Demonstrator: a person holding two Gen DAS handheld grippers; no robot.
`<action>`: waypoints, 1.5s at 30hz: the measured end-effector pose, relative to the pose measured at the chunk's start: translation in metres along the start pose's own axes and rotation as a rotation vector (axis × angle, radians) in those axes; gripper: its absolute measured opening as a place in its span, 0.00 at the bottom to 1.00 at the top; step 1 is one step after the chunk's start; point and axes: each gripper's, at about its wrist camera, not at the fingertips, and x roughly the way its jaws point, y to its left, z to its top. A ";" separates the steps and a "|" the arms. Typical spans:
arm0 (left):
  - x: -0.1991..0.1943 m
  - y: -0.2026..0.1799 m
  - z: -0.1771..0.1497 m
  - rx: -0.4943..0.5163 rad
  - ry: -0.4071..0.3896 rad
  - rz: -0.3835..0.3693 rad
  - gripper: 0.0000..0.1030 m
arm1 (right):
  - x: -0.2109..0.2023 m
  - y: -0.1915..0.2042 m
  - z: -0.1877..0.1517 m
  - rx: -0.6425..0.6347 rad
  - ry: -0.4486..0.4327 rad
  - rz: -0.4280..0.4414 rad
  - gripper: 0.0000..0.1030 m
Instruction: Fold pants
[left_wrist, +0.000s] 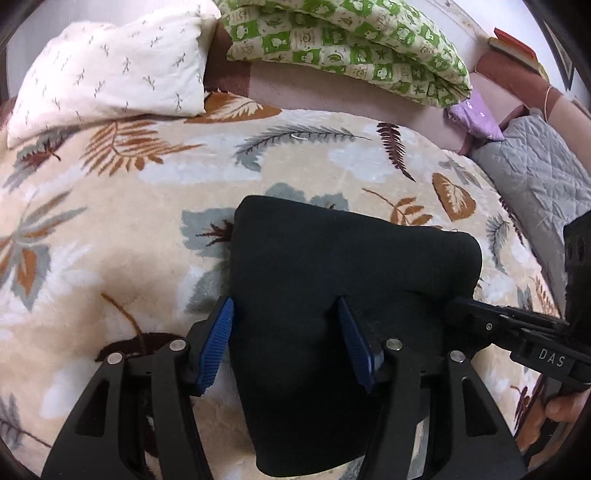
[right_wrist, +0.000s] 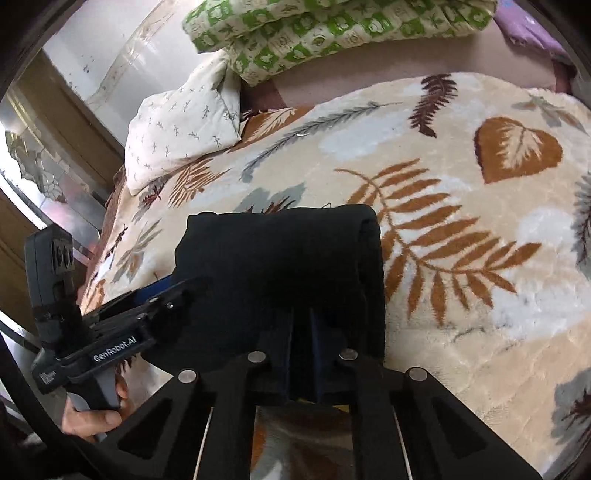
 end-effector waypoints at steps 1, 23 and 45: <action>-0.003 -0.002 0.000 0.004 -0.005 0.010 0.56 | 0.000 0.002 0.001 -0.012 0.008 -0.007 0.07; -0.040 0.016 -0.021 -0.001 -0.026 0.032 0.67 | -0.033 -0.018 -0.011 0.016 0.006 -0.024 0.76; -0.006 0.030 -0.015 -0.136 0.034 -0.130 0.72 | 0.003 -0.043 0.006 0.154 0.058 0.110 0.84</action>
